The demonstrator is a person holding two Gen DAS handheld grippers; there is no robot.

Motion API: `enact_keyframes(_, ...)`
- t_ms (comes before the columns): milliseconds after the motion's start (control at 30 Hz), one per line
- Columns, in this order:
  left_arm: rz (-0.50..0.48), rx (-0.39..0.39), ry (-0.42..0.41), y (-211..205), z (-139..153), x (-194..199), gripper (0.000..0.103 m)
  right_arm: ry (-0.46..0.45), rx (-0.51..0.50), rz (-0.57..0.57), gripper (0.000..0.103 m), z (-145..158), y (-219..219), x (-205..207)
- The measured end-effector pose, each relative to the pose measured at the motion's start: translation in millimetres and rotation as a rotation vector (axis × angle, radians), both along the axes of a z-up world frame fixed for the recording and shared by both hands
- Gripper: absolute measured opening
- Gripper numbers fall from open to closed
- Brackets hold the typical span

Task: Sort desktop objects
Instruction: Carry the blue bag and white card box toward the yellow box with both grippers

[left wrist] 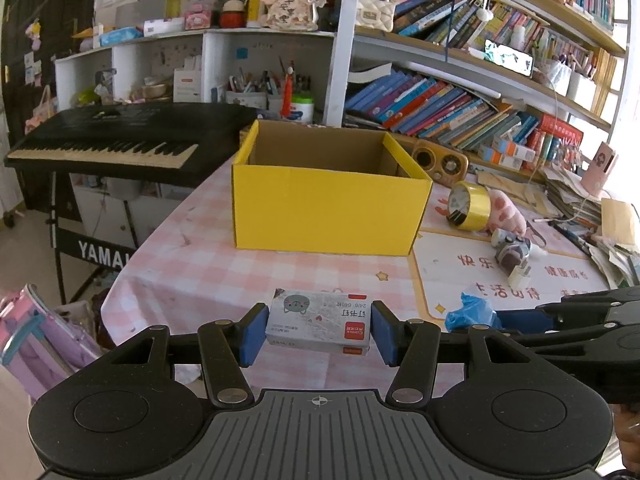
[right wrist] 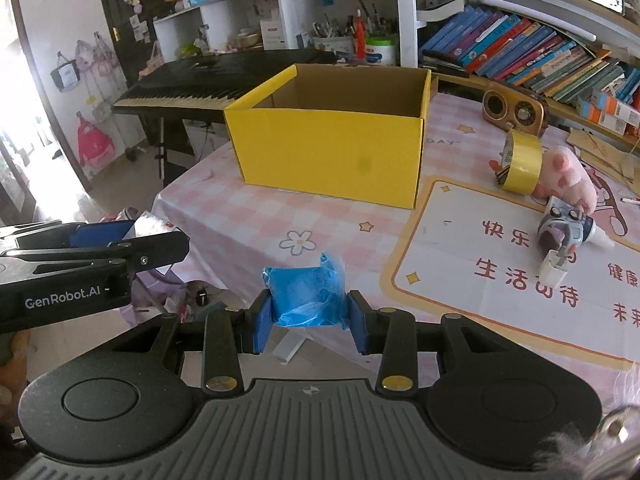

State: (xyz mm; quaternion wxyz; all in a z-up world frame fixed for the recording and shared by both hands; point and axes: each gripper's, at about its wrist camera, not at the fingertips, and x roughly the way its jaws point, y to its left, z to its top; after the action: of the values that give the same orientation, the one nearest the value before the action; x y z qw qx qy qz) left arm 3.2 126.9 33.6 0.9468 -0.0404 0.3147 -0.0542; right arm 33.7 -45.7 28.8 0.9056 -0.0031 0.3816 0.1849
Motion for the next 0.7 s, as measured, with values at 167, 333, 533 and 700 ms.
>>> enact_keyframes(167, -0.004, -0.002, -0.001, 2, -1, 1, 0.054, -0.001, -0.009, 0.009, 0.036, 0, 5, 1)
enact_keyframes(333, -0.016, -0.006, 0.0, 1, 0, 6, 0.054, 0.005, -0.011, 0.0, 0.036, 0, 5, 4)
enact_keyframes(533, -0.035, -0.004, 0.003, -4, -2, 13, 0.054, 0.025, -0.023, 0.006, 0.036, -1, 6, 9)
enact_keyframes(700, -0.054, -0.012, 0.028, -9, -6, 25, 0.054, 0.042, -0.029, 0.007, 0.036, -5, 2, 15)
